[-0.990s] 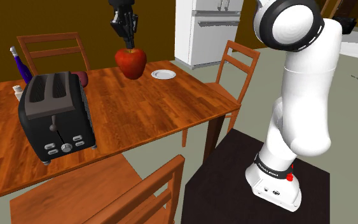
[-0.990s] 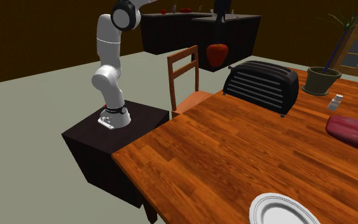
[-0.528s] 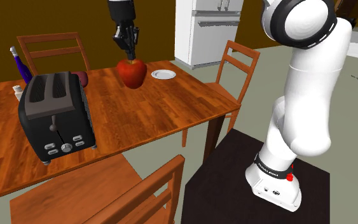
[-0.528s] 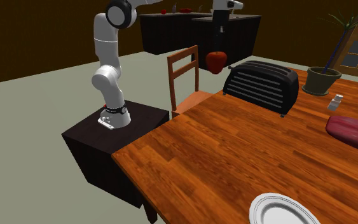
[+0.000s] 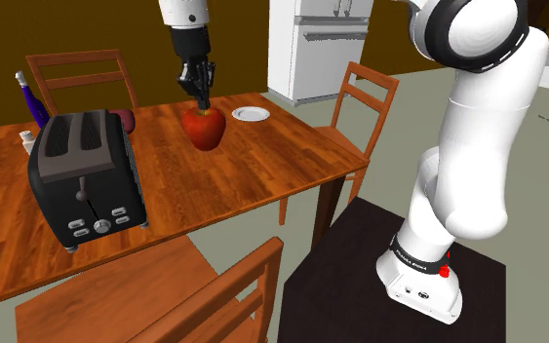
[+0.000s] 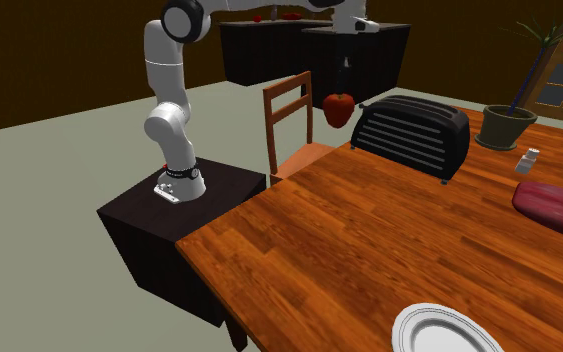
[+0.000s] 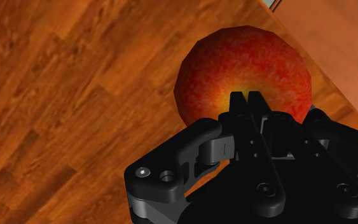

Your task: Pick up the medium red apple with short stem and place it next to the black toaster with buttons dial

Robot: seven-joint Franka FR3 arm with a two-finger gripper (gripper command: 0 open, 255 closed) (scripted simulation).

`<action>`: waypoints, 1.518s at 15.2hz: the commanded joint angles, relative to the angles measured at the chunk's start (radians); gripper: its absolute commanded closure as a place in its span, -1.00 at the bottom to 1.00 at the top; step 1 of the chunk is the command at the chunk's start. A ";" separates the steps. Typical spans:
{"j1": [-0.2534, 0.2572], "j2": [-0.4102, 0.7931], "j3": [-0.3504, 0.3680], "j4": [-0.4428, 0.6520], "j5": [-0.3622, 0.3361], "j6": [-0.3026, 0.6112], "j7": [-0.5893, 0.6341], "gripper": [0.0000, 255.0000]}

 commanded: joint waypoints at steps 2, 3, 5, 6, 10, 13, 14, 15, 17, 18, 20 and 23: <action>0.000 -0.014 0.000 -0.056 0.000 0.043 0.003 1.00; 0.000 -0.016 0.000 -0.073 0.000 0.058 0.004 1.00; 0.000 -0.020 0.000 -0.106 -0.001 0.086 0.006 1.00; -0.001 -0.022 0.000 -0.122 -0.001 0.100 0.007 1.00; -0.001 -0.027 0.000 -0.181 -0.001 0.155 0.011 1.00; -0.001 -0.027 0.000 -0.222 -0.002 0.196 0.014 1.00; -0.001 -0.027 0.000 -0.236 -0.002 0.209 0.015 1.00; -0.001 -0.027 -0.001 -0.248 -0.002 0.222 0.016 1.00; -0.002 -0.025 -0.001 -0.273 -0.003 0.248 0.017 1.00; -0.002 -0.024 -0.001 -0.285 -0.003 0.261 0.018 1.00; -0.002 -0.021 -0.001 -0.308 -0.003 0.287 0.020 1.00; -0.002 -0.015 -0.001 -0.341 -0.004 0.326 0.023 1.00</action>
